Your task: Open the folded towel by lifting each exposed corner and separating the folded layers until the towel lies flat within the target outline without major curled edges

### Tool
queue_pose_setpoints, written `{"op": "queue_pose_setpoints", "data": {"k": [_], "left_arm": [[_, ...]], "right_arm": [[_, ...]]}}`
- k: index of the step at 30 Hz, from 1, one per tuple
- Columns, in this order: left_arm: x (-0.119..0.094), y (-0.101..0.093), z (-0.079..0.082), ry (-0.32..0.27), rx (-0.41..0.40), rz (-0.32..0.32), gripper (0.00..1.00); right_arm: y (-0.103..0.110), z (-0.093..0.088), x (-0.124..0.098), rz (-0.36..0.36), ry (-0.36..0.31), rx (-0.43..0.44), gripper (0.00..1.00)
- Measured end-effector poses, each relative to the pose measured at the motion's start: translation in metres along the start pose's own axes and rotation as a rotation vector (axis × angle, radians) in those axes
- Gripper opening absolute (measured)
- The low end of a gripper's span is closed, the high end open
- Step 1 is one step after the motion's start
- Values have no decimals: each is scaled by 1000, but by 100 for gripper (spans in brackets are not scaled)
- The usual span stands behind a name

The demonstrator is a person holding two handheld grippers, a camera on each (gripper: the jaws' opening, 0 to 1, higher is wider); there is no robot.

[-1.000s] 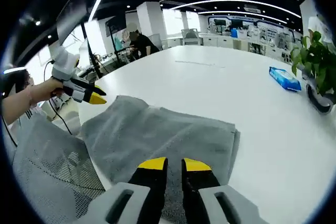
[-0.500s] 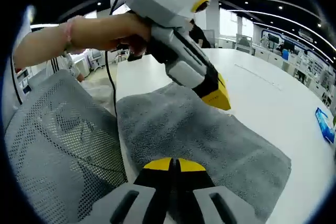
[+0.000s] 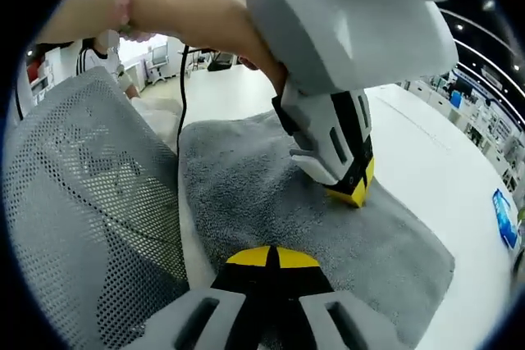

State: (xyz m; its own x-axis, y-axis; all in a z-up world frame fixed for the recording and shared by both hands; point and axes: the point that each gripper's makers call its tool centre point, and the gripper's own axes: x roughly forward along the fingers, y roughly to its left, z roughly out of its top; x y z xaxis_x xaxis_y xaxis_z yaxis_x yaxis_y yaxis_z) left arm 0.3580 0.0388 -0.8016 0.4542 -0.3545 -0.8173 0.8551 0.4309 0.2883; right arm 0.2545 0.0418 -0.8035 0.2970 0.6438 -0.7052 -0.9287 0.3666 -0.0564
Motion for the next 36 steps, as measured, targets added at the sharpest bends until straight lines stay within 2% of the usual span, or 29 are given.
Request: {"op": "queue_pose_setpoints", "data": {"k": [4, 9, 19, 27, 36], "left_arm": [[-2, 4, -5, 9, 7, 21, 0], [-6, 10, -12, 2, -49, 21, 0], [-15, 8, -26, 7, -79, 35, 0], [-20, 5, -31, -7, -108, 46, 0], [-26, 0, -37, -49, -187, 71, 0]], "right_arm": [[-7, -4, -4, -25, 20, 4, 0], [-17, -9, -8, -56, 40, 19, 0], [-38, -23, -19, -132, 84, 64, 0], [-45, -27, -22, -152, 86, 95, 0], [-53, -32, -25, -173, 89, 110, 0]]}}
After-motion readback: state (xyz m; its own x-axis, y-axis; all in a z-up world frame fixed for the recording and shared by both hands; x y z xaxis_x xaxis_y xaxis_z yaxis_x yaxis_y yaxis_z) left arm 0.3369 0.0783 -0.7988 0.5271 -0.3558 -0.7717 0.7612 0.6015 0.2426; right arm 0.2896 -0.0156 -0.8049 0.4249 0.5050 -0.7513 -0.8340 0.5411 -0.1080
